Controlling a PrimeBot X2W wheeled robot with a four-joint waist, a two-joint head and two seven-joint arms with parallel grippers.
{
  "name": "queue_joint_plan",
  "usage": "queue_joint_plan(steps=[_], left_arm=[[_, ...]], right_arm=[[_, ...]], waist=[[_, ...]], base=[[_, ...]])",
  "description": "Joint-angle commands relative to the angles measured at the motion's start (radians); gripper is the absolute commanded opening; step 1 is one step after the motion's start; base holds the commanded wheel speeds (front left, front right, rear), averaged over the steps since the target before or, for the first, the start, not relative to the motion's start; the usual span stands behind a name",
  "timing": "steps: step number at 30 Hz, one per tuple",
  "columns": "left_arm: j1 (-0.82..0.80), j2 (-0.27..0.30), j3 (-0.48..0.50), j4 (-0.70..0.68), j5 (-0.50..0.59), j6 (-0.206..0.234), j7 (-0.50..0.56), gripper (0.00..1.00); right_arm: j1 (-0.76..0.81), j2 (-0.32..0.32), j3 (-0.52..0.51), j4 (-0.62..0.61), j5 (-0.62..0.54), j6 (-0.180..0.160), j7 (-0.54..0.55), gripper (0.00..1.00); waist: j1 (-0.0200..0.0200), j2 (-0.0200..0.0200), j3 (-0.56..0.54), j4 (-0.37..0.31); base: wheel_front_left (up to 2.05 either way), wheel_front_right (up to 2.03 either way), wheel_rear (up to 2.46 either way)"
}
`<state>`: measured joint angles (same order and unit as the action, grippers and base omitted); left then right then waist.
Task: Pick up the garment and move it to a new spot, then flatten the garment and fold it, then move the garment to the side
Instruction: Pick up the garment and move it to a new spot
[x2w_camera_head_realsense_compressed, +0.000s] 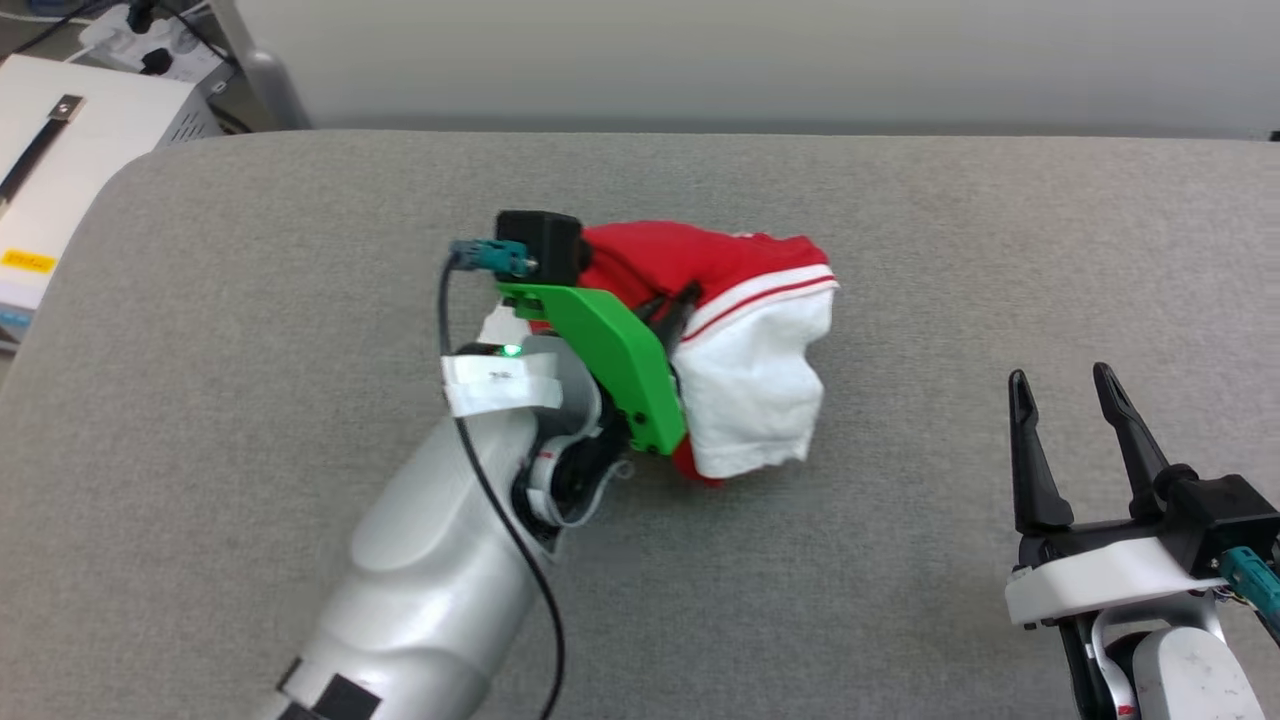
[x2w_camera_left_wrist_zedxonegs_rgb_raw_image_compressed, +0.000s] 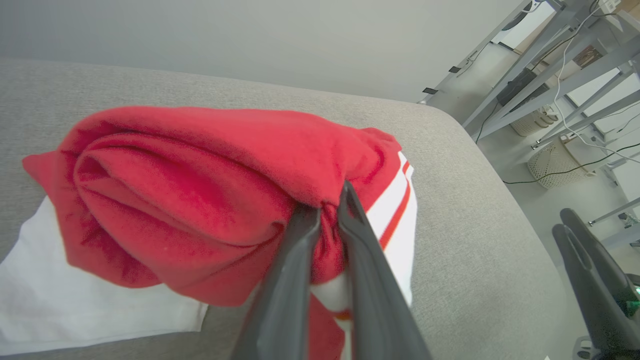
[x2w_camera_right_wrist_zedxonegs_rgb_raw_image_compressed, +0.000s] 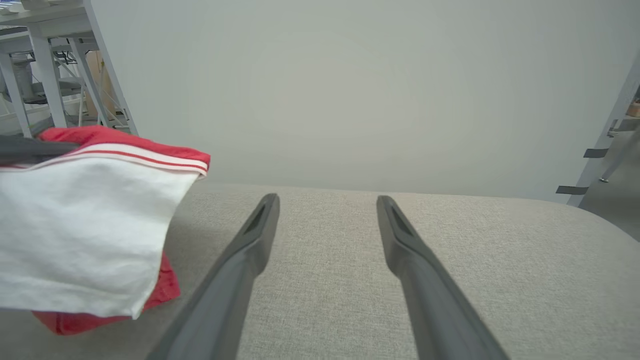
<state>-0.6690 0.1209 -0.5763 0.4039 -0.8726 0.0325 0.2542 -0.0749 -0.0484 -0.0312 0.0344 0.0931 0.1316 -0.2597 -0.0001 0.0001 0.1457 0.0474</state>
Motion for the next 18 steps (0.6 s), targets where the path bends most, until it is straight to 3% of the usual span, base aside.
queue_joint_plan(steps=[1, 9, 10, 11, 18], left_arm=[[-0.014, -0.026, -0.003, 0.028, 0.002, 0.010, -0.027, 0.00], [-0.112, -0.070, -0.106, 0.173, -0.039, 0.051, -0.173, 0.00], [-0.122, -0.070, -0.132, 0.180, -0.050, 0.059, -0.186, 0.45], [-0.133, -0.070, -0.164, 0.187, -0.067, 0.066, -0.198, 1.00], [-0.194, -0.070, -0.313, 0.230, -0.143, 0.077, -0.304, 1.00]], right_arm=[[0.008, -0.002, 0.001, -0.008, 0.004, -0.001, -0.002, 1.00], [-0.018, -0.002, 0.009, -0.012, 0.027, -0.001, -0.002, 1.00], [-0.021, -0.002, 0.013, -0.011, 0.029, -0.001, -0.002, 1.00], [-0.024, -0.002, 0.017, -0.010, 0.030, -0.001, -0.002, 1.00], [-0.035, -0.002, 0.027, 0.000, 0.038, -0.001, -0.002, 1.00]], waist=[[0.0001, -0.0001, 0.004, -0.053], [0.0001, -0.0001, 0.058, -0.155], [0.0001, -0.0001, 0.063, -0.163], [0.0001, -0.0001, 0.069, -0.172], [0.0001, -0.0001, 0.081, -0.176]], base=[[0.00, 0.00, 0.00], [0.00, 0.00, 0.00], [0.00, 0.00, 0.00], [0.00, 0.00, 0.00], [0.00, 0.00, 0.00]])
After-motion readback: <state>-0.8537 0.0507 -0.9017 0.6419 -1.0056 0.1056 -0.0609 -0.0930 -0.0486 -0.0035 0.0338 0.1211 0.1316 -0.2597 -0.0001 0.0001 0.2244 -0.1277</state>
